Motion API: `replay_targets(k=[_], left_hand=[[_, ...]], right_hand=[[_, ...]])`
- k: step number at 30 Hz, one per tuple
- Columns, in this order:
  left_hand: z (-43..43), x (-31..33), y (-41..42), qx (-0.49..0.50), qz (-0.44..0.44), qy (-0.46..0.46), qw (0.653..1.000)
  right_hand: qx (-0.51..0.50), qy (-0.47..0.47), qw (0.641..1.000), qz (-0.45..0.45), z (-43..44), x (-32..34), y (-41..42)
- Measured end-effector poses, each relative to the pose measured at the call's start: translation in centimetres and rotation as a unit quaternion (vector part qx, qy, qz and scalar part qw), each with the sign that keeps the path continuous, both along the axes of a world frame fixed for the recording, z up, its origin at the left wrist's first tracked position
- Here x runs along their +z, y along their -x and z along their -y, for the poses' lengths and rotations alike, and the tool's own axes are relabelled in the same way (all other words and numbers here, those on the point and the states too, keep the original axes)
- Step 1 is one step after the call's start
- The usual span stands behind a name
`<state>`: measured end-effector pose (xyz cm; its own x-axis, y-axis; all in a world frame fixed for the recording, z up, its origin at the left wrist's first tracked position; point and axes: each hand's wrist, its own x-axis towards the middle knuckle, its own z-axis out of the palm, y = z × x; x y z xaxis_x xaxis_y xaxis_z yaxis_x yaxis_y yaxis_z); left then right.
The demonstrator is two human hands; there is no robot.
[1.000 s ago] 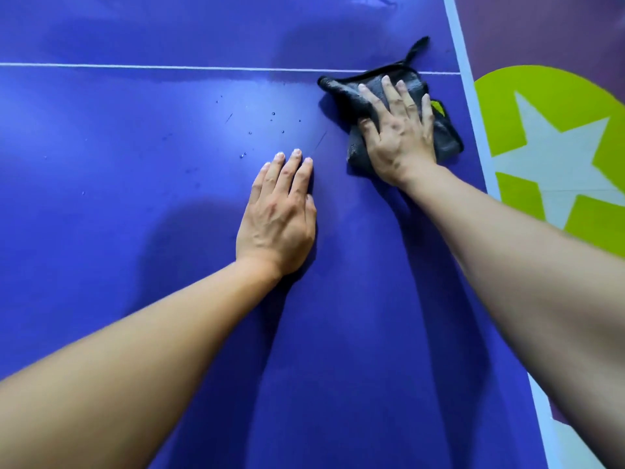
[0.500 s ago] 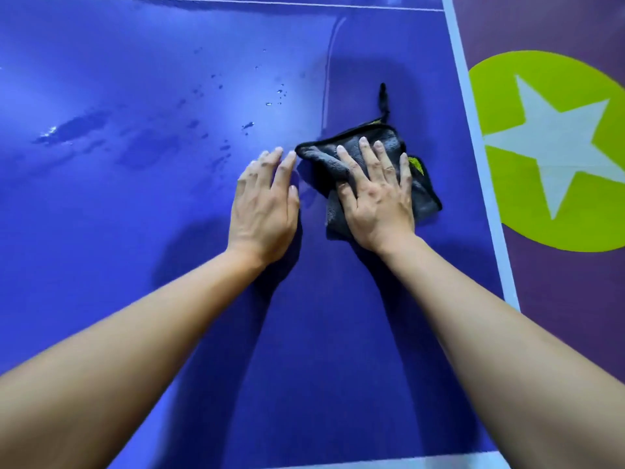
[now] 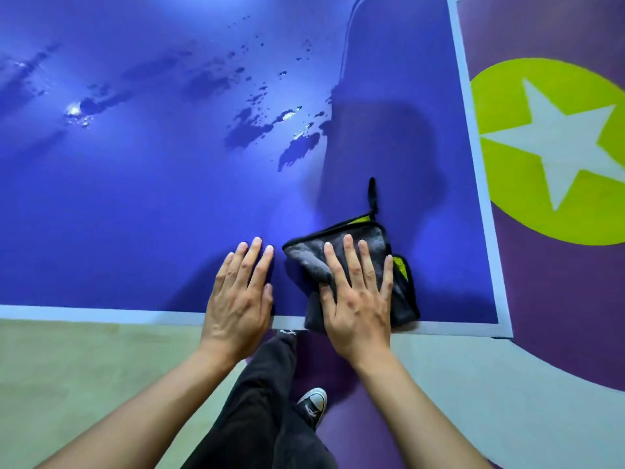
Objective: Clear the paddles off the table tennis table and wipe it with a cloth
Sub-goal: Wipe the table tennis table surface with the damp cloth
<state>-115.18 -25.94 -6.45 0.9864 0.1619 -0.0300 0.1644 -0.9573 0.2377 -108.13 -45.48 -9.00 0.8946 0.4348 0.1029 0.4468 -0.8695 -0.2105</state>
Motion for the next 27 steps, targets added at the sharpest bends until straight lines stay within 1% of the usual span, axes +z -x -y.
replay_targets(k=[3, 9, 13, 18, 22, 25, 27], left_hand=[[-0.1, 0.5, 0.2, 0.000, -0.001, 0.016, 1.000], [-1.5, 0.8, -1.2, 0.054, 0.051, 0.069, 0.995], [-4.2, 0.8, -3.3, 0.089, 0.046, 0.066, 0.993], [-8.5, 0.8, -10.5, 0.065, 0.044, 0.053, 0.996], [-12.9, 0.2, -19.9, 0.041, 0.054, 0.053, 0.996], [-16.6, 0.0, -26.1, 0.057, 0.061, 0.057, 0.995], [-18.2, -0.4, -28.5, 0.056, 0.060, 0.047, 0.996]], right_hand=[[-0.020, -0.013, 1.000, 0.002, -0.2, 0.3, 1.2], [0.032, -0.028, 0.999, -0.001, -3.4, -0.2, -0.1], [-0.003, -0.021, 1.000, 0.002, -6.3, -0.4, -3.7], [-0.045, -0.016, 0.999, -0.010, -10.5, 0.0, -13.2], [-0.084, 0.001, 0.996, -0.027, -13.9, 0.2, -23.5], [-0.114, 0.004, 0.993, -0.036, -15.8, 0.4, -31.8], [-0.129, 0.007, 0.991, -0.038, -16.9, 0.4, -37.4]])
